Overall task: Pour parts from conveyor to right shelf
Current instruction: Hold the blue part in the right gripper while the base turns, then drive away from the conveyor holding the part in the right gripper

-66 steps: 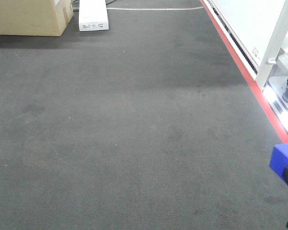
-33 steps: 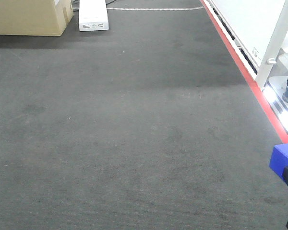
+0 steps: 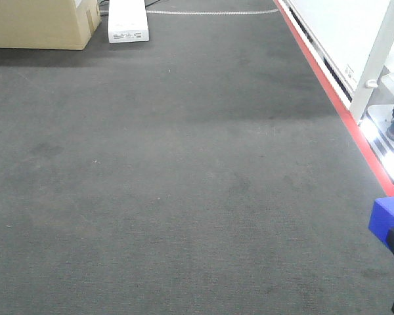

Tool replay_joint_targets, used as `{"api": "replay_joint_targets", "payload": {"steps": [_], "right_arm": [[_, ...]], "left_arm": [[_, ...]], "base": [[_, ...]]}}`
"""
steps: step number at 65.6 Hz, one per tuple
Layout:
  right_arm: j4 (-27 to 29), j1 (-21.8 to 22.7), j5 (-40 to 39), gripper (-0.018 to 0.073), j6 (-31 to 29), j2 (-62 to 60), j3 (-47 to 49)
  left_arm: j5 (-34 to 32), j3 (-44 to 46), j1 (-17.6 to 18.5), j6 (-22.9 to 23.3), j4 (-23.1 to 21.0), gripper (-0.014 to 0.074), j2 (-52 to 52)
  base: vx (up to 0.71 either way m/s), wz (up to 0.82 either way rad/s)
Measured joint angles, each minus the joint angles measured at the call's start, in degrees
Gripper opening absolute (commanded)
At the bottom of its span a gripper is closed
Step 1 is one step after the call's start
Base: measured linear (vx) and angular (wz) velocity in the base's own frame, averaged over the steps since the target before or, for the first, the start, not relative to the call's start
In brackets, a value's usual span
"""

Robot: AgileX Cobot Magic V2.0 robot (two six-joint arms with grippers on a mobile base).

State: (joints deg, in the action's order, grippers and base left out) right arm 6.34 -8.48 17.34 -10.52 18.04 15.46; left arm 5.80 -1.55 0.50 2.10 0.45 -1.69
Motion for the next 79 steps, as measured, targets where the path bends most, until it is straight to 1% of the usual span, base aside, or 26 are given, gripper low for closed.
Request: {"api": "replay_joint_targets", "payload": {"steps": [28,46,57,79], "right_arm": [[0.00,0.00,0.00,-0.0001,0.00,0.00,0.00],[0.00,0.00,0.00,-0.0001,0.00,0.00,0.00],[0.00,0.00,0.00,-0.0001,0.00,0.00,0.00],[0.00,0.00,0.00,-0.0001,0.00,0.00,0.00]], "left_arm": [[0.00,0.00,0.00,0.00,0.00,-0.0006,0.00],[0.00,0.00,0.00,0.00,0.00,-0.0006,0.00],[0.00,0.00,0.00,0.00,0.00,-0.0006,0.00],[0.00,0.00,0.00,0.00,0.00,-0.0006,0.00]], "base": [[-0.05,-0.02],[-0.16,-0.16],[-0.19,-0.40],[-0.24,-0.59]]}}
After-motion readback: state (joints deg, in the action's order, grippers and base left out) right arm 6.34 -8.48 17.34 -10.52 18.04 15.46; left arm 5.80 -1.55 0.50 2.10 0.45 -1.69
